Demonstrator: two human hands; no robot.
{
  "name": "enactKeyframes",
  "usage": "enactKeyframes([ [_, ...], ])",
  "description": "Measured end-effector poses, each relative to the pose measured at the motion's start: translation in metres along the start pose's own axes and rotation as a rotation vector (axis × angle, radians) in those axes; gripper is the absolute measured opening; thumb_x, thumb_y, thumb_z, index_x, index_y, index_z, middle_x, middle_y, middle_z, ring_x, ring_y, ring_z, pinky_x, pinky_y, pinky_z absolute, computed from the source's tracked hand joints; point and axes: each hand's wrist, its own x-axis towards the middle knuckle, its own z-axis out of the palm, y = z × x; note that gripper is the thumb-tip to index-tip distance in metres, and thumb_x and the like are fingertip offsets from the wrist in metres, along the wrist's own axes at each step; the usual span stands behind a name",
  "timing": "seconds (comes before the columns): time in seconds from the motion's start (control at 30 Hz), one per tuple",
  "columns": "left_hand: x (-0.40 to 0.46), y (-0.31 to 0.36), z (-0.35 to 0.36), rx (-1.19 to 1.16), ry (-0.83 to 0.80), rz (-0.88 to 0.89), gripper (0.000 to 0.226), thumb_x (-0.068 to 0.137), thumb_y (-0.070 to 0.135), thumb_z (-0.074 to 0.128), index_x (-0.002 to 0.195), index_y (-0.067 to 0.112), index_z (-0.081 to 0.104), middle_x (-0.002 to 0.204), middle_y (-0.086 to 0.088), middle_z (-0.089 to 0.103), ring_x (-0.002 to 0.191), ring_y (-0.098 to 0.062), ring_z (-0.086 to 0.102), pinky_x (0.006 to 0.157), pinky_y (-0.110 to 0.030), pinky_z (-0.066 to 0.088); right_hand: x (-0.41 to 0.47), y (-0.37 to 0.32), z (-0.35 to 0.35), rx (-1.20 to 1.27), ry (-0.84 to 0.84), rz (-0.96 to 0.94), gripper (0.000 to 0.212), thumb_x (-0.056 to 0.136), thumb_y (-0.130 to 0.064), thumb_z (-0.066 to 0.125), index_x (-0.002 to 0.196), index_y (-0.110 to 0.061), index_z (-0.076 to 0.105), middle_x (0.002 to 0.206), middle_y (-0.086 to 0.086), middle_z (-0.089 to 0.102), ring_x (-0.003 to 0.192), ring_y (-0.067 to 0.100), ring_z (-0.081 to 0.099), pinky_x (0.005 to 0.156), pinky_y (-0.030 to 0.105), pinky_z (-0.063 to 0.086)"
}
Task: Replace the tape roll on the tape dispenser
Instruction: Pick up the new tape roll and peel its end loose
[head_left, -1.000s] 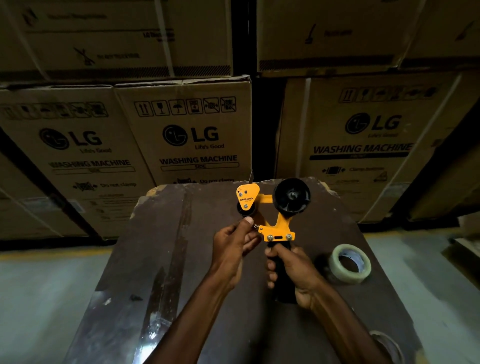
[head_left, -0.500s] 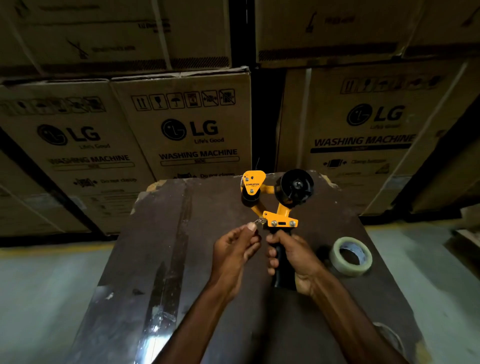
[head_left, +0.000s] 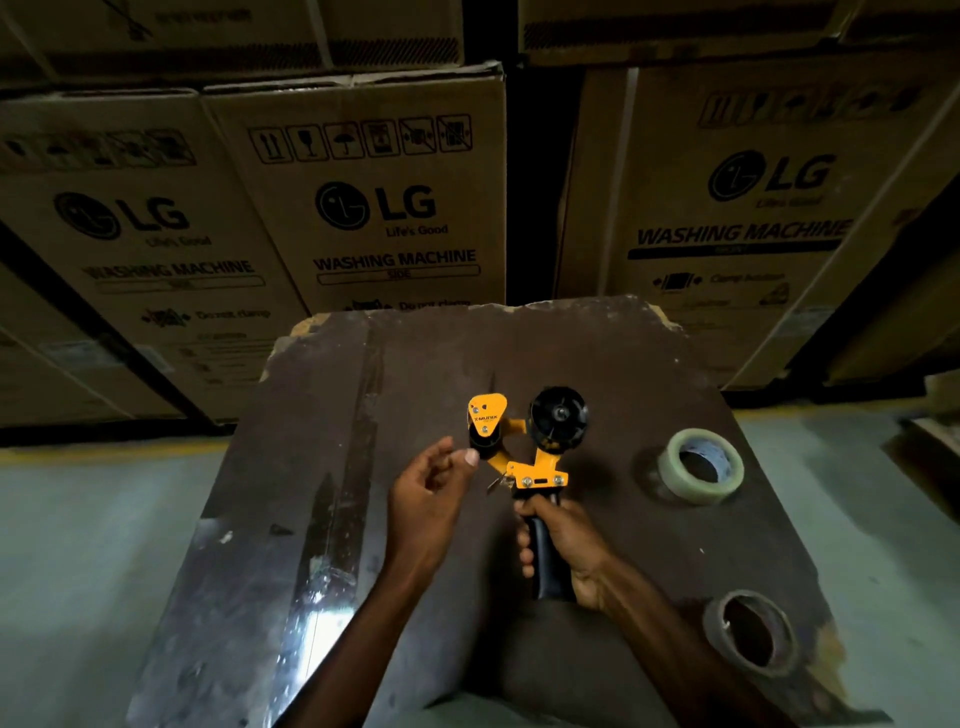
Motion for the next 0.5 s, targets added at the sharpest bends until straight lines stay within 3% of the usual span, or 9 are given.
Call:
enactKeyframes([
  [0.07, -0.003, -0.008, -0.003, 0.037, -0.029, 0.002, 0.033, 0.086, 0.014, 0.073, 0.118, 0.008, 0.065, 0.093, 0.008, 0.073, 0.081, 0.007, 0.068, 0.076, -0.013, 0.052, 0.009, 0.022, -0.003, -0.009, 0.008, 0.046, 0.009, 0.09, -0.018, 0.058, 0.085, -0.011, 0.058, 0.058, 0.009, 0.057, 0.045, 0.021, 0.052, 0.045, 0.026, 0.043],
  [0.13, -0.006, -0.016, -0.004, 0.079, -0.073, -0.013, 0.029, 0.088, 0.008, 0.071, 0.116, 0.009, 0.064, 0.096, 0.005, 0.072, 0.078, 0.011, 0.067, 0.07, -0.007, 0.049, 0.016, 0.04, -0.005, -0.028, 0.031, 0.092, 0.013, 0.092, -0.019, 0.057, 0.083, -0.011, 0.057, 0.058, 0.01, 0.058, 0.045, 0.021, 0.053, 0.044, 0.026, 0.044],
  [0.23, -0.01, -0.026, -0.007, 0.142, -0.126, -0.033, 0.026, 0.087, 0.006, 0.071, 0.111, 0.014, 0.065, 0.1, -0.005, 0.073, 0.08, 0.007, 0.068, 0.073, -0.009, 0.051, 0.023, 0.059, -0.007, -0.037, 0.045, 0.142, 0.016, 0.096, -0.022, 0.053, 0.085, -0.011, 0.057, 0.059, 0.01, 0.059, 0.046, 0.021, 0.054, 0.045, 0.026, 0.045],
  [0.4, -0.014, -0.044, -0.014, 0.237, -0.19, -0.052, 0.028, 0.087, 0.013, 0.074, 0.106, 0.03, 0.063, 0.107, 0.002, 0.073, 0.102, -0.012, 0.069, 0.087, -0.019, 0.054, 0.029, 0.076, -0.01, -0.012, 0.048, 0.202, 0.024, 0.102, -0.027, 0.046, 0.09, -0.011, 0.059, 0.059, 0.009, 0.061, 0.048, 0.021, 0.055, 0.046, 0.027, 0.046],
  [0.5, -0.015, -0.051, -0.017, 0.319, -0.262, -0.035, 0.029, 0.087, 0.021, 0.075, 0.106, 0.037, 0.062, 0.115, 0.01, 0.07, 0.111, -0.005, 0.065, 0.099, -0.025, 0.049, 0.032, 0.082, -0.014, 0.007, 0.061, 0.222, 0.024, 0.102, -0.028, 0.048, 0.09, -0.011, 0.061, 0.059, 0.01, 0.061, 0.048, 0.022, 0.056, 0.047, 0.027, 0.046],
])
